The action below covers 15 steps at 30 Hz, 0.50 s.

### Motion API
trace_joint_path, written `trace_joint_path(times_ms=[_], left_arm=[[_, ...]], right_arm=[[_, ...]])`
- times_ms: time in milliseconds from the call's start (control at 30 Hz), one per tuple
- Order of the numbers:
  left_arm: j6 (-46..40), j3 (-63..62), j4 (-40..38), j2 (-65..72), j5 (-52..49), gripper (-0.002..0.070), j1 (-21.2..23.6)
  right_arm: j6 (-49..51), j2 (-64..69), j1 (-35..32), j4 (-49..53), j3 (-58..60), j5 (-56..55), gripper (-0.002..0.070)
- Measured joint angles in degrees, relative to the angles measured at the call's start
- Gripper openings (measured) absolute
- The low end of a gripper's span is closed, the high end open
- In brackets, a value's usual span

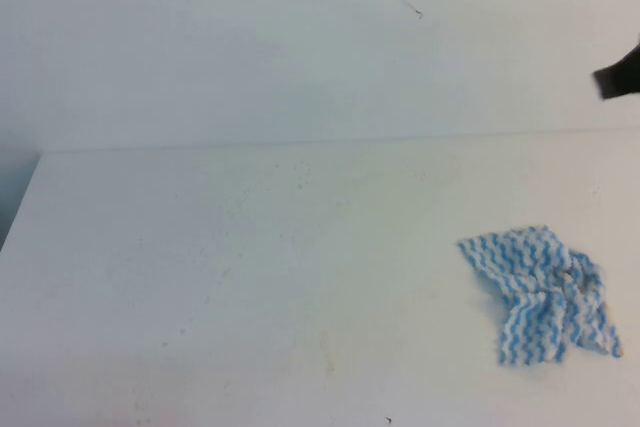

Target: Wipe the table

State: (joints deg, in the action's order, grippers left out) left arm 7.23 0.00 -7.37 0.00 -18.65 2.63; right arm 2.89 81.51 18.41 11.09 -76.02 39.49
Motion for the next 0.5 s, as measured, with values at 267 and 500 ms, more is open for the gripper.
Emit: trace_joint_path(times_ms=[267, 500], left_arm=[[0.1, 0.0, 0.0, 0.0, 0.0, -0.0001, 0.0], [0.1, 0.0, 0.0, 0.0, 0.0, -0.0001, 0.0]], right_arm=[[8.1, -19.0, 0.0, 16.3, 0.2, 12.1, -0.0004], [11.1, -34.6, -0.1, 18.6, 6.1, 16.8, -0.0004]])
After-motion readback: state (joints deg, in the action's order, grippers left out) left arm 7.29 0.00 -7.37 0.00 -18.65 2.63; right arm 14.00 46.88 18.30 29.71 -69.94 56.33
